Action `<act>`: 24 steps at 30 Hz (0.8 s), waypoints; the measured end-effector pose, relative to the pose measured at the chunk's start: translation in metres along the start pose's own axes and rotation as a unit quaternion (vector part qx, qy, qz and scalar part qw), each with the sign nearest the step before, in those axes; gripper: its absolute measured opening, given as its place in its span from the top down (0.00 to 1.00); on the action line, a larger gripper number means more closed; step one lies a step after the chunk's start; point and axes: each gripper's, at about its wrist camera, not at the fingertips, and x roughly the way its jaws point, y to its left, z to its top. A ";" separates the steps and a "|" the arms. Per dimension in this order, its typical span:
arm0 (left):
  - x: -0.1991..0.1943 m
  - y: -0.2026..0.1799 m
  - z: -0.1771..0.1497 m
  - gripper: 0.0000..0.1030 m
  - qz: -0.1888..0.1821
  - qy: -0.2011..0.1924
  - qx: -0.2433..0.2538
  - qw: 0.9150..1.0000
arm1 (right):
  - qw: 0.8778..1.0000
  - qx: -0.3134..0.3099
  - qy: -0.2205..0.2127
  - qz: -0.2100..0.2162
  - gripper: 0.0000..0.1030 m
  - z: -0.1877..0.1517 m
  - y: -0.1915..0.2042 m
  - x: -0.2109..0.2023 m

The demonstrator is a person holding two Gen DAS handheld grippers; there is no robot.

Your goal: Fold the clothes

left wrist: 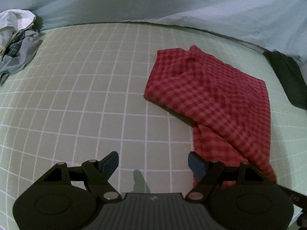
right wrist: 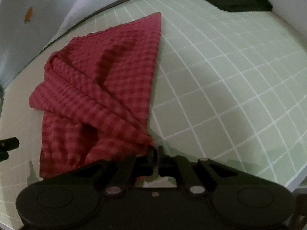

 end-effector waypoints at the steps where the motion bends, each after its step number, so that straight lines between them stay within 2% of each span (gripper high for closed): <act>1: 0.001 0.000 0.001 0.22 0.002 0.000 -0.003 1.000 | 1.000 -0.013 -0.013 -0.003 0.74 0.003 0.003 -0.004; 2: 0.001 0.001 0.001 0.22 0.004 0.000 -0.006 1.000 | 0.999 -0.026 -0.027 -0.005 0.64 0.007 0.005 -0.009; 6: 0.003 0.002 0.005 0.22 0.011 -0.003 -0.017 1.000 | 0.994 -0.066 -0.086 0.007 0.46 0.022 0.021 -0.026; 8: 0.003 0.003 0.008 0.22 0.014 -0.006 -0.020 1.000 | 0.990 -0.092 -0.110 0.009 0.31 0.030 0.032 -0.029; 10: 0.004 0.007 0.010 0.21 0.018 -0.009 -0.021 1.000 | 0.986 -0.115 -0.121 0.012 0.28 0.036 0.044 -0.026; 16: 0.006 0.026 0.025 0.18 0.037 -0.027 -0.029 0.999 | 0.978 -0.164 -0.122 0.044 0.29 0.055 0.082 -0.006; 20: 0.017 0.037 0.038 0.18 0.045 -0.025 -0.048 0.998 | 0.971 -0.194 -0.110 0.087 0.49 0.071 0.110 0.013; 24: 0.031 0.041 0.050 0.18 0.045 -0.016 -0.052 0.997 | 0.967 -0.217 -0.093 0.100 0.50 0.081 0.131 0.032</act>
